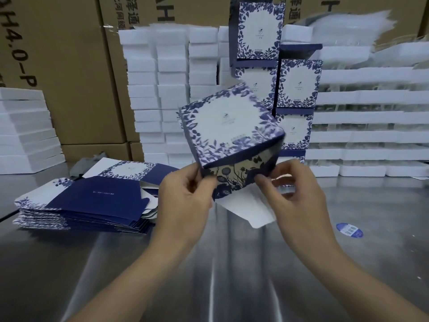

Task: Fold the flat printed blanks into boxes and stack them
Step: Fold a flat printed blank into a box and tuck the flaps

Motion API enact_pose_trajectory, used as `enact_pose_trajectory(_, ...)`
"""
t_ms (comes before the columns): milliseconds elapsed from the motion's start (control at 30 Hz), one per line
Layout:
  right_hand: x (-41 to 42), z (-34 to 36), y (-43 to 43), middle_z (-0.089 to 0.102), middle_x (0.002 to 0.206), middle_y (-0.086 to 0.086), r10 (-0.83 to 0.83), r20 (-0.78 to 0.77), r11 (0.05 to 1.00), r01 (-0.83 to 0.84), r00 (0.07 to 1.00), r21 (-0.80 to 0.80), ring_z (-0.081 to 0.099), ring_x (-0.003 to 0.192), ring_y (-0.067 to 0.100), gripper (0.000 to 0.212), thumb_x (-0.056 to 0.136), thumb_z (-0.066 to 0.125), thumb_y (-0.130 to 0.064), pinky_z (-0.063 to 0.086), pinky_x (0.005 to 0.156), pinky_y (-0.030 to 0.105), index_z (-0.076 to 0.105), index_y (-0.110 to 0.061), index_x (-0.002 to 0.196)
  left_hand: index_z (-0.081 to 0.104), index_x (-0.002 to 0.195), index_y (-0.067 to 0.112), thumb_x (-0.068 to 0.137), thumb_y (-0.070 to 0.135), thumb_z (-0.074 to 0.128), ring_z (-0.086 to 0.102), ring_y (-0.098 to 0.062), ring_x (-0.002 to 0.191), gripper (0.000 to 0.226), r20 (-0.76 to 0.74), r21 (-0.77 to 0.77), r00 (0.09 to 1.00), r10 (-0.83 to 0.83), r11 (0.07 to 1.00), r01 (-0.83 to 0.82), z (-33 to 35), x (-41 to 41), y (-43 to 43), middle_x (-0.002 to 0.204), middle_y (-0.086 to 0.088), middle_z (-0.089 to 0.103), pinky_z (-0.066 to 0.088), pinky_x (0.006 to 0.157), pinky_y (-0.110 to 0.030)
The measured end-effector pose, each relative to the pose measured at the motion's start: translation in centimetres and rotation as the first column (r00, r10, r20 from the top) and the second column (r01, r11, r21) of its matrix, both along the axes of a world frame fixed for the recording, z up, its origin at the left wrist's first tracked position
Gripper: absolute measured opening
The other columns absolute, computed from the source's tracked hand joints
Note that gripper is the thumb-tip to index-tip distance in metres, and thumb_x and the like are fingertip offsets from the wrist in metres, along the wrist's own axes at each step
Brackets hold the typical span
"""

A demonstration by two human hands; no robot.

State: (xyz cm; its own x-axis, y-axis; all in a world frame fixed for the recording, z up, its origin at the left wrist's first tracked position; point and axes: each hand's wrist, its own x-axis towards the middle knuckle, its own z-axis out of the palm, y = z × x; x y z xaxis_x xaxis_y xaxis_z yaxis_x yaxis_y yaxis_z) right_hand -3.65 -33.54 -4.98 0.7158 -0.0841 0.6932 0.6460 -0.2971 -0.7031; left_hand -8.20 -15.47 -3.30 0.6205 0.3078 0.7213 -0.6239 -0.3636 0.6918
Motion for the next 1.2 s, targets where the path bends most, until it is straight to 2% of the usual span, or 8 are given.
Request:
enact_pose_trajectory(100, 0.0, 0.0, -0.4, 0.066, 0.089, -0.009, -0.021, -0.044, 1.000, 0.022, 0.999, 0.017, 0.066, 0.082, 0.009, 0.028, 0.089, 0.078, -0.046, 0.055, 0.073, 0.043, 0.056, -0.031, 0.096, 0.041, 0.064, -0.002, 0.084, 0.029, 0.064, 0.032, -0.033, 0.058, 0.044, 0.051, 0.141, 0.999, -0.016, 0.990, 0.008, 0.1, -0.8, -0.3, 0.055, -0.016, 0.037, 0.026, 0.053, -0.041)
enact_pose_trajectory(300, 0.0, -0.7, -0.6, 0.063, 0.059, 0.007, -0.022, -0.178, 0.993, 0.000, 0.984, -0.121, 0.061, 0.060, 0.030, 0.048, 0.096, 0.067, -0.052, 0.052, 0.063, 0.044, 0.061, -0.011, 0.073, 0.035, 0.060, 0.015, 0.085, 0.017, 0.073, 0.028, -0.015, 0.051, 0.045, 0.189, 0.362, 0.980, 0.066, 0.923, -0.132, 0.7, -1.4, 0.2, 0.051, 0.000, 0.033, 0.025, 0.051, -0.027)
enact_pose_trajectory(467, 0.0, 0.3, -0.5, 0.061, 0.051, 0.006, 0.117, -0.232, 0.990, -0.095, 0.966, 0.103, 0.055, 0.044, 0.011, 0.047, 0.106, 0.060, -0.028, 0.040, 0.048, 0.016, 0.060, 0.000, 0.068, 0.051, 0.069, 0.012, 0.103, 0.032, 0.056, 0.046, -0.019, 0.055, 0.040, 0.237, 0.058, 0.972, -0.006, 0.998, -0.008, 1.3, -1.2, 0.5, 0.058, 0.002, 0.047, 0.037, 0.055, -0.028)
enact_pose_trajectory(600, -0.8, 1.2, 0.4, 0.057, 0.055, -0.001, 0.354, -0.259, 0.878, -0.224, 0.899, 0.422, 0.054, 0.045, 0.011, 0.034, 0.104, 0.064, -0.024, 0.039, 0.052, 0.030, 0.074, -0.024, 0.071, 0.060, 0.088, 0.019, 0.107, 0.015, 0.056, 0.059, -0.012, 0.068, 0.020, -0.089, -0.255, 0.996, 0.003, 0.967, -0.026, 1.4, 0.3, 1.1, 0.070, 0.006, 0.057, 0.043, 0.059, -0.024)
enact_pose_trajectory(733, -1.6, 1.7, 1.4, 0.056, 0.058, -0.003, 0.418, -0.284, 0.836, -0.244, 0.863, 0.492, 0.054, 0.046, 0.013, 0.042, 0.107, 0.058, -0.034, 0.040, 0.049, 0.029, 0.070, -0.029, 0.067, 0.063, 0.127, 0.027, 0.096, 0.018, 0.076, 0.069, -0.010, 0.098, 0.034, -0.452, 0.009, 0.848, -0.276, 0.950, 0.314, 0.0, 0.4, 0.1, 0.109, -0.001, 0.072, 0.053, 0.072, -0.018)
enact_pose_trajectory(867, -2.6, 1.0, 2.5, 0.079, 0.079, 0.000, 0.456, -0.317, 0.828, -0.266, 0.831, 0.494, 0.074, 0.069, 0.018, 0.049, 0.110, 0.043, -0.050, 0.051, 0.050, 0.028, 0.078, -0.024, 0.088, 0.060, 0.136, 0.023, 0.084, 0.043, 0.080, 0.068, -0.017, 0.119, 0.059, -0.418, -0.023, 0.756, -0.504, 0.837, 0.546, -1.8, -0.1, -2.1, 0.128, -0.004, 0.071, 0.057, 0.094, -0.033)
enact_pose_trajectory(1000, -3.4, 0.5, 3.6, 0.081, 0.088, 0.004, 0.527, -0.356, 0.796, -0.301, 0.772, 0.525, 0.075, 0.073, 0.019, 0.051, 0.109, 0.039, -0.057, 0.047, 0.048, 0.026, 0.081, -0.035, 0.089, 0.062, 0.125, -0.002, 0.094, 0.052, 0.068, 0.066, -0.016, 0.087, 0.063, -0.358, -0.137, 0.797, -0.486, 0.872, 0.470, -2.3, 0.1, -3.7, 0.103, -0.017, 0.072, 0.055, 0.071, -0.028)
enact_pose_trajectory(1200, -3.8, -0.7, 5.1, 0.075, 0.078, 0.005, 0.554, -0.455, 0.801, -0.297, 0.697, 0.519, 0.065, 0.065, 0.016, 0.045, 0.108, 0.049, -0.046, 0.042, 0.051, 0.029, 0.079, -0.042, 0.074, 0.075, 0.097, 0.020, 0.109, 0.054, 0.031, 0.067, 0.002, 0.061, 0.057, -0.428, -0.329, 0.806, -0.410, 0.901, 0.283, -3.7, -0.2, -4.9, 0.072, 0.010, 0.076, 0.047, 0.049, -0.013)
